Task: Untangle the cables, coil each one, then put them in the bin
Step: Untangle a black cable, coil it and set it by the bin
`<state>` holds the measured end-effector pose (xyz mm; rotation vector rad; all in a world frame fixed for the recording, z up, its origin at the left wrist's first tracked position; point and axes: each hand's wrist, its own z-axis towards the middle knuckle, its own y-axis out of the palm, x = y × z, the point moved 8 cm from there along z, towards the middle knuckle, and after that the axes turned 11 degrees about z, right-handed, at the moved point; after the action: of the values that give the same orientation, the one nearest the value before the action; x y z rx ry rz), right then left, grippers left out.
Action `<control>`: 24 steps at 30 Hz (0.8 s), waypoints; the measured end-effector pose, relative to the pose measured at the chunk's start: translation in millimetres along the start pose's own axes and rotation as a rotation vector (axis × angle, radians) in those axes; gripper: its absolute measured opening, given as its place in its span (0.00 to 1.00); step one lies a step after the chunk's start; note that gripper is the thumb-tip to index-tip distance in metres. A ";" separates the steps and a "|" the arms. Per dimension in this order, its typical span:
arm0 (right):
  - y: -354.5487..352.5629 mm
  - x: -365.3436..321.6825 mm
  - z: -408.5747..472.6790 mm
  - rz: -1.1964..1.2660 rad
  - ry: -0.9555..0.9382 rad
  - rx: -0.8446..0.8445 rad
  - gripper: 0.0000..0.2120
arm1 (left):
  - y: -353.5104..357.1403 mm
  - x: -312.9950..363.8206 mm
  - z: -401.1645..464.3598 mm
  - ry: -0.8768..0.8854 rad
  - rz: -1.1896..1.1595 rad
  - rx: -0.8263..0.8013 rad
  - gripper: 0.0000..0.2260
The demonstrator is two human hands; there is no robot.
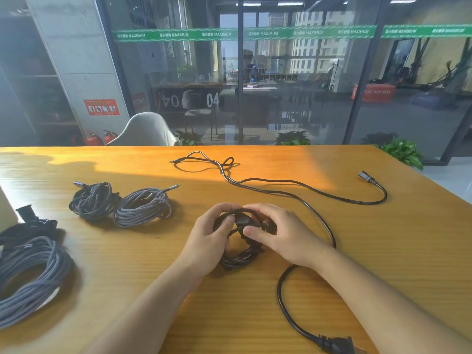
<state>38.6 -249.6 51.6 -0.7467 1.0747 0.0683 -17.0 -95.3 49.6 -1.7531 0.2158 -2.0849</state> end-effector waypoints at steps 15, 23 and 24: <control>8.2 3.1 -2.0 0.462 0.129 0.039 0.16 | -1.7 3.4 -0.5 0.084 0.066 -0.002 0.16; 9.4 -12.1 -1.8 0.502 0.028 0.180 0.17 | 8.8 24.3 -7.7 0.233 0.061 -0.071 0.14; 7.0 -16.2 -3.1 0.471 0.003 0.209 0.17 | 9.5 26.2 -8.0 0.229 0.027 -0.088 0.15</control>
<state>25.4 -241.2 60.4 -0.2957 1.2217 0.3506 -26.1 -115.5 68.3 -1.5467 0.3991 -2.2866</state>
